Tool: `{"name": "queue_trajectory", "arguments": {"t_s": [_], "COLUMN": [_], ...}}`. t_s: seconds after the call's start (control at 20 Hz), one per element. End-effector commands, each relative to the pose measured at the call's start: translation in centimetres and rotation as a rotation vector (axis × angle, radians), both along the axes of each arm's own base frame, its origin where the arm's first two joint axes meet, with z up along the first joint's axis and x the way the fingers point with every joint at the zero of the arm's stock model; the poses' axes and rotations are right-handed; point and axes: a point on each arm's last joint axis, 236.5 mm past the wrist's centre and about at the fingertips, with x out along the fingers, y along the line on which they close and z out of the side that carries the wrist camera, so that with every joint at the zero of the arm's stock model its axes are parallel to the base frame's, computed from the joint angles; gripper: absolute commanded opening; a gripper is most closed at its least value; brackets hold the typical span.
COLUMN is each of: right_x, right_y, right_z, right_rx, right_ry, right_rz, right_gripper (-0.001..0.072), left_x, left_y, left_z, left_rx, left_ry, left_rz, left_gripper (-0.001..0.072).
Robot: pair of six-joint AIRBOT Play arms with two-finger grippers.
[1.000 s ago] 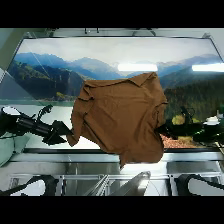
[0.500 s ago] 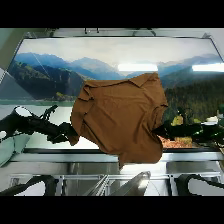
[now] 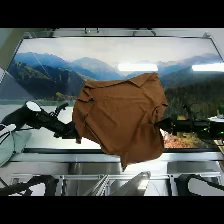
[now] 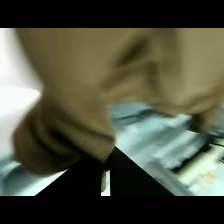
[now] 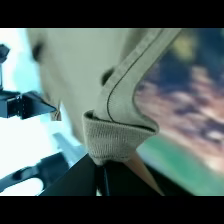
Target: Fold the shirts.
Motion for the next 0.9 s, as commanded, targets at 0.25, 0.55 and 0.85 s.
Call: {"name": "queue_trajectory", "arguments": {"t_s": [0.25, 0.55, 0.85], "right_x": [0.7, -8.8, -7.3], "right_y": [-2.2, -1.3, -2.8], "right_z": [33.5, 55.6, 56.2], "right_rx": [0.194, -0.128, -0.556], "right_ry": [-0.882, -1.597, -1.616], "right_rz": [-0.141, -0.567, -0.631], "right_gripper": [0.0018, 0.0018, 0.0018], "left_x": [-0.4, -12.2, -5.2], "left_y": [-5.6, 0.7, 3.5], "left_z": [40.3, 58.9, 57.8], "left_rx": [-1.096, -1.245, -0.63], "left_ry": [-0.676, -1.596, -1.771], "left_rz": [-0.075, -0.095, 0.247], "left_gripper": [0.0025, 0.0025, 0.0026]}}
